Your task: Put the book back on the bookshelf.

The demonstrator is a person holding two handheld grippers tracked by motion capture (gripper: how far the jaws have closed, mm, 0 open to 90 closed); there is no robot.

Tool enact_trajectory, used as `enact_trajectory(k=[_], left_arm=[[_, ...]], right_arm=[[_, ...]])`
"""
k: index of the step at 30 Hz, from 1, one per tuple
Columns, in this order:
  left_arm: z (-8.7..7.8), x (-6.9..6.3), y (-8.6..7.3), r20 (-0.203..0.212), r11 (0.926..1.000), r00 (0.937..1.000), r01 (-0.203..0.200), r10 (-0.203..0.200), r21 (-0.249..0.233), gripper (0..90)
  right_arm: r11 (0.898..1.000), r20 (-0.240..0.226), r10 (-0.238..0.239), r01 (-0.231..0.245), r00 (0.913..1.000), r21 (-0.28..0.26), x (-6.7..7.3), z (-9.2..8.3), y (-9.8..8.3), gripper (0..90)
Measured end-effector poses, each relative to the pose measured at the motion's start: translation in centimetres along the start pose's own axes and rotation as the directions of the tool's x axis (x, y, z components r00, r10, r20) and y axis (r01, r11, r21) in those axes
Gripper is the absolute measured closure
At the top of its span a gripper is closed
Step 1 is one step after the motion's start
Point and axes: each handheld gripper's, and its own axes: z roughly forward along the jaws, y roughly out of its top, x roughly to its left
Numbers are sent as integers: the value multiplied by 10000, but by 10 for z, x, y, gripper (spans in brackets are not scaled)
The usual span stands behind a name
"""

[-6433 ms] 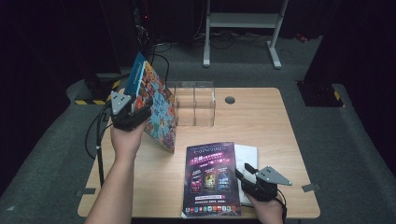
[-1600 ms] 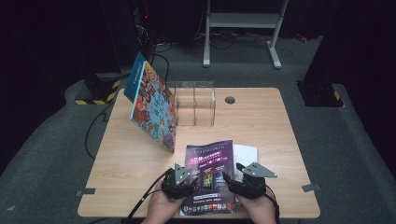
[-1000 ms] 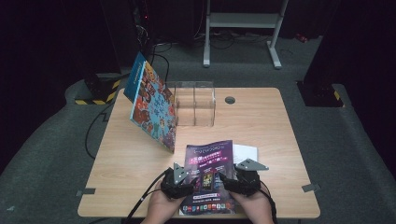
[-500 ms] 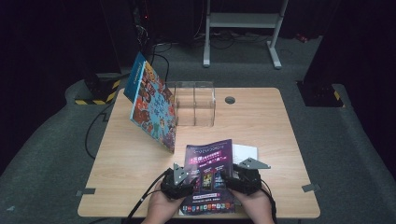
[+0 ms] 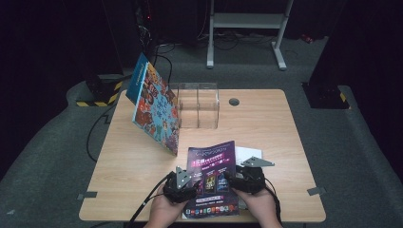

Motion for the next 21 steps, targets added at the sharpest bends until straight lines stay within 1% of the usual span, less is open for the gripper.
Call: enact_trajectory(k=[1,3,5,6,7,8,9,10,12,13,14,16,17,18,19,21], left_arm=[[0,0,0,4,10000,10000,-10,10,-11,341],[0,0,0,22,10000,10000,-7,7,-19,342],[0,0,0,25,10000,10000,-15,15,-22,344],[0,0,0,20,10000,10000,-14,15,-35,344],[0,0,0,16,10000,10000,-12,12,-38,345],[0,0,0,11,10000,10000,-15,15,-39,345],[0,0,0,11,10000,10000,-15,15,-39,345],[0,0,0,7,10000,10000,-29,29,-41,345],[0,0,0,-2,10000,10000,-47,47,-46,345],[0,0,0,-8,10000,10000,-51,51,-51,345],[0,-1,0,-16,10000,10000,-54,54,-56,345],[-1,-1,-1,-37,10000,10000,-48,48,-50,345],[-1,-1,-1,-37,10000,10000,-48,48,-50,345],[-1,0,-1,-68,10000,10000,-19,19,-48,345],[0,0,-1,-95,10000,10000,26,-26,-58,348],[0,0,-1,-97,10000,10000,20,-21,-58,349]], right_arm=[[9998,-42,143,-142,9999,165,-2,3,3,423],[9999,-47,77,-76,10000,120,-4,4,4,424],[9994,-40,325,-324,9995,126,-8,6,7,434],[9994,-40,325,-324,9995,126,-8,6,7,434],[9994,-29,328,-327,9995,100,-9,7,8,443],[9988,-119,493,-492,9987,81,-13,7,10,472],[9988,-119,493,-492,9987,81,-13,7,10,472],[9982,-235,603,-601,9979,79,-15,7,11,494],[9984,-272,559,-558,9981,79,-16,7,11,500],[9977,-342,673,-671,9971,76,-17,6,11,520],[9977,-342,673,-671,9971,76,-17,6,11,520],[9973,-432,729,-734,9964,-93,-16,4,10,565],[9973,-432,729,-734,9964,-93,-16,4,10,565],[9973,-459,717,-724,9964,-150,-16,3,9,577],[9980,-498,558,-572,9972,-273,-15,1,7,625],[9979,-456,554,-568,9974,-297,-13,0,7,629]])
